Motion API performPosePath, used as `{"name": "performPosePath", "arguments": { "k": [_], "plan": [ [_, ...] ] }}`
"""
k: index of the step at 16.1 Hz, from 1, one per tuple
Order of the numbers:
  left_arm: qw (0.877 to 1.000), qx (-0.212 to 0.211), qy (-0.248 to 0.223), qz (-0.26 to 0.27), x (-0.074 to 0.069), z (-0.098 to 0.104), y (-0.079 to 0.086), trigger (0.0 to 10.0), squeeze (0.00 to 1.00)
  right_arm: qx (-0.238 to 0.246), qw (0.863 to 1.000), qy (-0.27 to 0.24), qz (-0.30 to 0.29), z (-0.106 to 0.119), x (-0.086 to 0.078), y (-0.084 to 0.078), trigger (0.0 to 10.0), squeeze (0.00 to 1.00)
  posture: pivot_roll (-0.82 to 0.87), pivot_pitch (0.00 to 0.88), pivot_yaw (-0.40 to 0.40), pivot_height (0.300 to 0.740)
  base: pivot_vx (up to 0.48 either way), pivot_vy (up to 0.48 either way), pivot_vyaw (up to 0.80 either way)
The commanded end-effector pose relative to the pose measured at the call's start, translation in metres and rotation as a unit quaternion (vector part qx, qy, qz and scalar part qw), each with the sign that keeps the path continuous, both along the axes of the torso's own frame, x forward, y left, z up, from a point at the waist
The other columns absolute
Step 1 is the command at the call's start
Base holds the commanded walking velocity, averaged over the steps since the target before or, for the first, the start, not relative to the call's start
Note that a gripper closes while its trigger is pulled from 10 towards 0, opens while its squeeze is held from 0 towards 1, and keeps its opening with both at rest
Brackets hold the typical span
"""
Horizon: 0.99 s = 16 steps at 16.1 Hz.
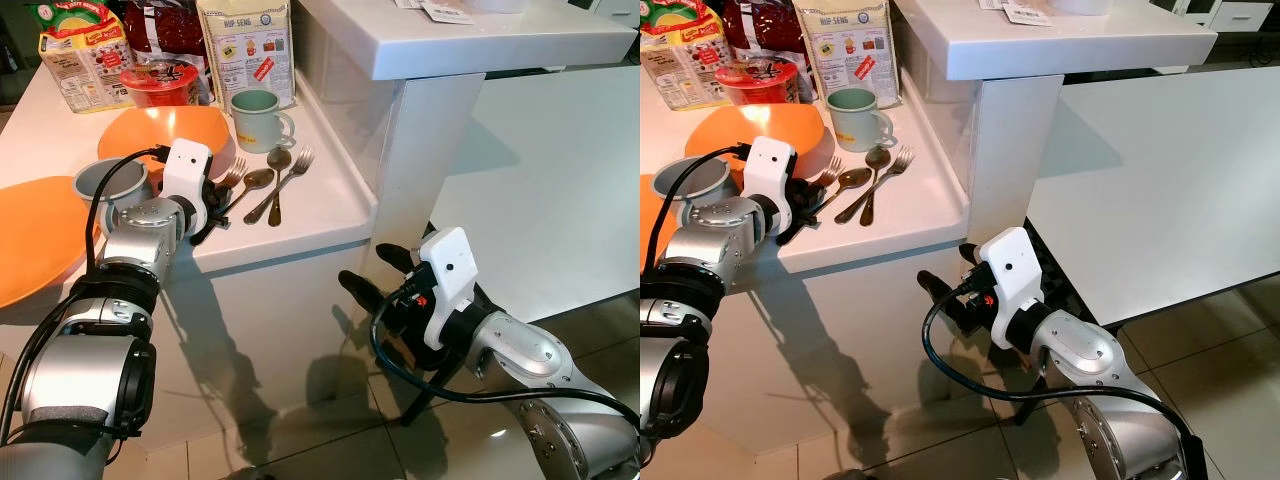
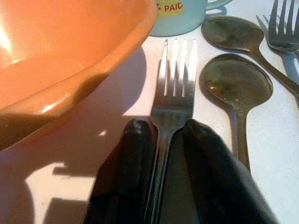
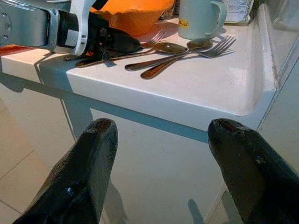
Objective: Setting the table
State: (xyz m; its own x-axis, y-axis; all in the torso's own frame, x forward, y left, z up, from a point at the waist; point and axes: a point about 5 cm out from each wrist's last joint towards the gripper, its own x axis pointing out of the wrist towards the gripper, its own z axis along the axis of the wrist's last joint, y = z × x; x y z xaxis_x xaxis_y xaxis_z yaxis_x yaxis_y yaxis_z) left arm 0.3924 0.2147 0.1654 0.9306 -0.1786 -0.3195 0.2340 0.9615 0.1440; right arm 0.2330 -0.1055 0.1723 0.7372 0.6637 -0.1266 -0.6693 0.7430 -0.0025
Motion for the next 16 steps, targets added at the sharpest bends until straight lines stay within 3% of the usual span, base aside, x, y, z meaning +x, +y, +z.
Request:
{"name": "performPosePath", "arguments": {
  "k": [1,12,16],
  "plan": [
    [1.000,0.004,0.010,-0.007,0.000,-0.002,-0.002,0.0,0.00,-0.001,1.000,-0.008,0.001,0.003,0.001,-0.001,10.0,0.00,-0.11,0.000,0.007,0.740,0.000,0.000,0.00],
    [1.000,0.003,0.008,-0.013,0.000,-0.005,-0.006,0.0,0.00,-0.005,1.000,-0.011,-0.002,0.001,0.005,-0.001,10.0,0.00,-0.11,0.000,0.012,0.740,0.000,0.000,0.00],
    [0.999,-0.008,-0.017,-0.031,0.002,0.008,-0.008,0.0,0.00,-0.003,1.000,-0.019,0.000,0.002,0.010,0.002,10.0,0.00,-0.09,0.000,0.014,0.740,0.000,0.000,0.00]
  ]
}}
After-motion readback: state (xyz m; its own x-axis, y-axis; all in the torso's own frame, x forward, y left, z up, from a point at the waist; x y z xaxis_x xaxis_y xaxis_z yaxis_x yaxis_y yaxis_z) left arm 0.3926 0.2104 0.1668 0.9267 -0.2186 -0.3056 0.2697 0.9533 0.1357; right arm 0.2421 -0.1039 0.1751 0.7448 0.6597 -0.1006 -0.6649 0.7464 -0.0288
